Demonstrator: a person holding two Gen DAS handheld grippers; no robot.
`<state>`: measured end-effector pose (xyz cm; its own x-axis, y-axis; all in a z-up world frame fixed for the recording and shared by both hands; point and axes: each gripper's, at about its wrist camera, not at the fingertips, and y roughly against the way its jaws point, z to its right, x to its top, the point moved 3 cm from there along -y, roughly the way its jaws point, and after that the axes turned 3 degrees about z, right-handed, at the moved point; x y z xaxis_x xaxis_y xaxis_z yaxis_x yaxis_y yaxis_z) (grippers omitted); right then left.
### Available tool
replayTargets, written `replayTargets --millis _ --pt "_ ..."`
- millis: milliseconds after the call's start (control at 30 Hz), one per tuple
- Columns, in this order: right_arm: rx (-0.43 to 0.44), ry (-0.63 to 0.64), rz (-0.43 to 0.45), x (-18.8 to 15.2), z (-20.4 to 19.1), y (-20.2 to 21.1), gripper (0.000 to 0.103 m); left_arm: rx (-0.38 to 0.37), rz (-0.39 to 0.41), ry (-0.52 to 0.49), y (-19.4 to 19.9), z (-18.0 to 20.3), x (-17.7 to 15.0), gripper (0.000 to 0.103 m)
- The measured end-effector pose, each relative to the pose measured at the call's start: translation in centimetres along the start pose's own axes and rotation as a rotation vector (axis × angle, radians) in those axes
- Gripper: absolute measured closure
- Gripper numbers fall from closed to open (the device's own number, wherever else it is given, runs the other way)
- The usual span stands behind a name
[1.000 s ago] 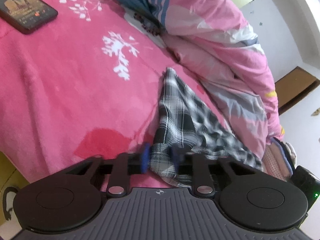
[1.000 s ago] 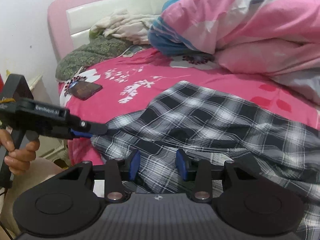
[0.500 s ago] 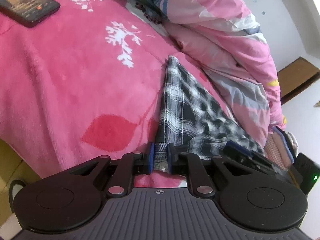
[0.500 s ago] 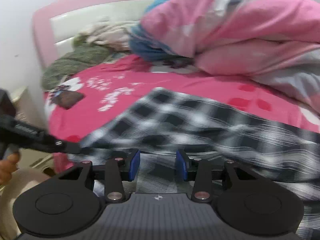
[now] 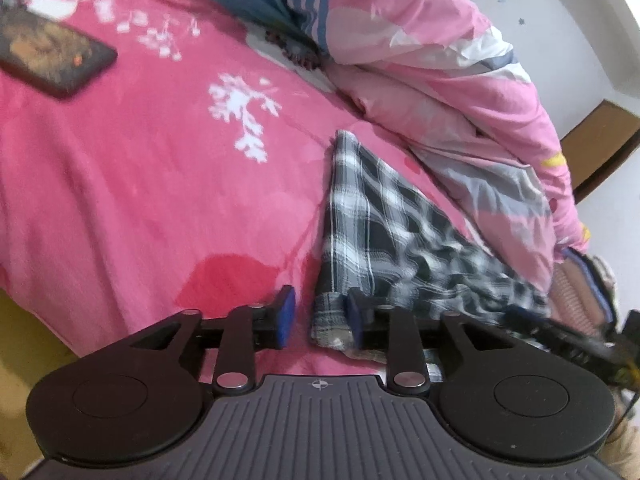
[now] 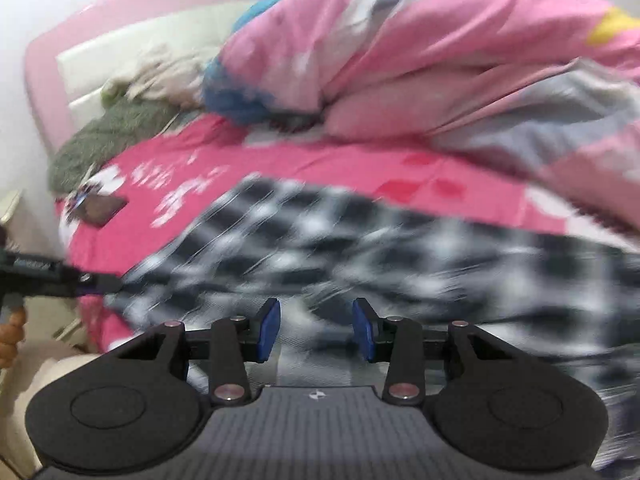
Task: Fold clothes
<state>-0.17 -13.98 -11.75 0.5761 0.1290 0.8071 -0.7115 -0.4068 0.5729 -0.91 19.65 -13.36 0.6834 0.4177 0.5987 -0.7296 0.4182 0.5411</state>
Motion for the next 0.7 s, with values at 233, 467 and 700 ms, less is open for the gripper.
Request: replayTargets --millis 233,467,700 --pt "-0.136 -0.049 0.041 -0.6 4.1 2.1 0.061 0.045 0.039 -0.063 -0.1 1.5 1.0 0.069" --pt "-0.135 -0.120 0.117 -0.4 6.3 3.0 0.061 0.087 0.073 -0.128 -0.3 3.0 2.1 0.068" --pt "-0.052 -0.138 0.148 0.7 6.7 2.3 0.061 0.092 0.030 -0.165 -4.6 4.3 5.1 0.065"
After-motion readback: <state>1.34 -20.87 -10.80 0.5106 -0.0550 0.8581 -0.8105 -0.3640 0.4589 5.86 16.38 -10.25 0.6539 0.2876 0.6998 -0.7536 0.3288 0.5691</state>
